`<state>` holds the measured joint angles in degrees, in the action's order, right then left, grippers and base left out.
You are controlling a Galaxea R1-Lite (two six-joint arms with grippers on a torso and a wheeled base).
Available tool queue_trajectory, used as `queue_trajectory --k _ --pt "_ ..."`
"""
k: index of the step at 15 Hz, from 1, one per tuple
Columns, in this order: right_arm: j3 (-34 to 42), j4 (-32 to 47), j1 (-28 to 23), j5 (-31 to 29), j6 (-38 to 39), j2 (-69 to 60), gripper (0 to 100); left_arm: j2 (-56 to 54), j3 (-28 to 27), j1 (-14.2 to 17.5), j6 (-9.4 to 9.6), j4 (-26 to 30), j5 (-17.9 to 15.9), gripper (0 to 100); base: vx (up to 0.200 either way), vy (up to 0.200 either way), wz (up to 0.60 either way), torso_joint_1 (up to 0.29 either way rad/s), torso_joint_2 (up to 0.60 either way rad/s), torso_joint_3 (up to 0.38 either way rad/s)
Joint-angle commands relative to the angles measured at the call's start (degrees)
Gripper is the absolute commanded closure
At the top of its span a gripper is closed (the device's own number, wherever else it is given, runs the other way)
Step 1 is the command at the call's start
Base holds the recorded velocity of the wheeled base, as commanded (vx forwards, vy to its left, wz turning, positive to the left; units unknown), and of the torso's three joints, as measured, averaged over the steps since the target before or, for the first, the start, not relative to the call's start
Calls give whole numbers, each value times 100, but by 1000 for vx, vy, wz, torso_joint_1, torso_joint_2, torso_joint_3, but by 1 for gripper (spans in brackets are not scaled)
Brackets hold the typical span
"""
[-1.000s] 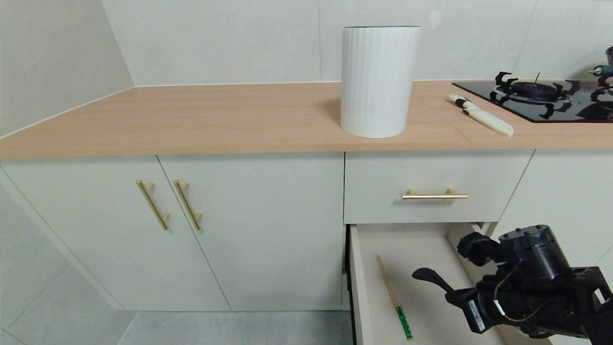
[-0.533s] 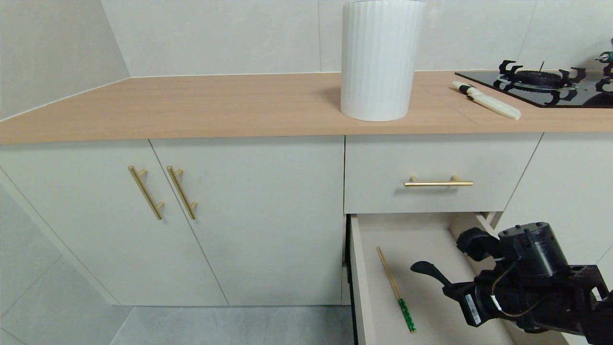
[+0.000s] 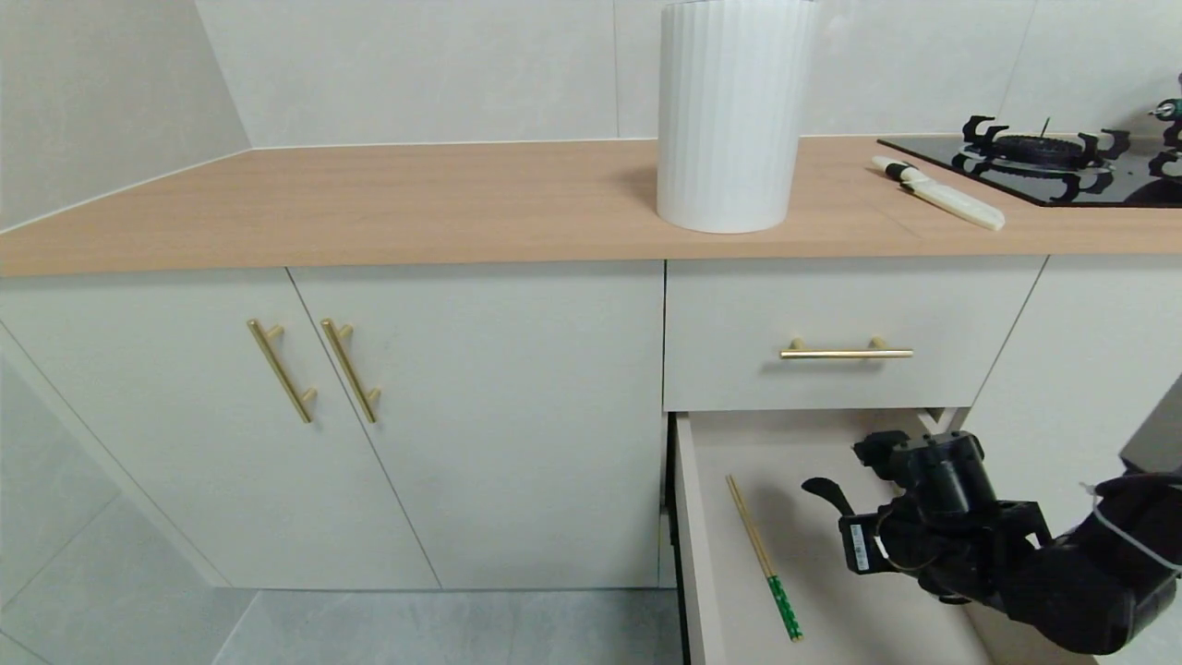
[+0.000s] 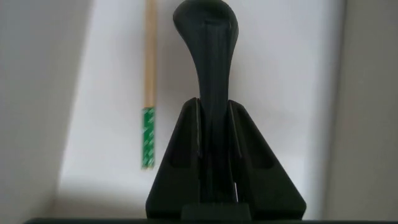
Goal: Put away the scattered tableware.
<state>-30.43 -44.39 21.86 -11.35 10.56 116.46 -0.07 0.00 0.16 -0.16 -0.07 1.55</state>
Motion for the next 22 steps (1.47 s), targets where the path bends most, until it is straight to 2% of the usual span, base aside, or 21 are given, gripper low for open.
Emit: queue_trajectory --k 1,4,7,8,14,18,20,22 --pt "-113 -387 -24 -87 69 958 100 7 0 2 -2 -1 3 0 0 0 0 0 0 0" --pt "-95 -967 -24 -263 43 1432 100 7 0 2 -2 -1 3 0 0 0 0 0 0 0" --pt "-104 -1055 -24 -306 52 1494 100 7 0 2 -2 -1 3 0 0 0 0 0 0 0" --pt "-104 -1055 -32 -306 52 1485 0 7 0 2 -2 -1 3 0 0 0 0 0 0 0" --pt "-33 -1055 -68 -315 52 1248 0 7 0 2 -2 -1 3 0 0 0 0 0 0 0" --pt "213 -896 -94 -298 -150 387 0 7 0 2 -2 -1 3 0 0 0 0 0 0 0" --pt "142 79 -199 -157 -150 -404 0 7 0 2 -2 -1 3 0 0 0 0 0 0 0" --pt "-77 1169 -243 388 -106 -1108 0 7 0 2 -2 -1 3 0 0 0 0 0 0 0"
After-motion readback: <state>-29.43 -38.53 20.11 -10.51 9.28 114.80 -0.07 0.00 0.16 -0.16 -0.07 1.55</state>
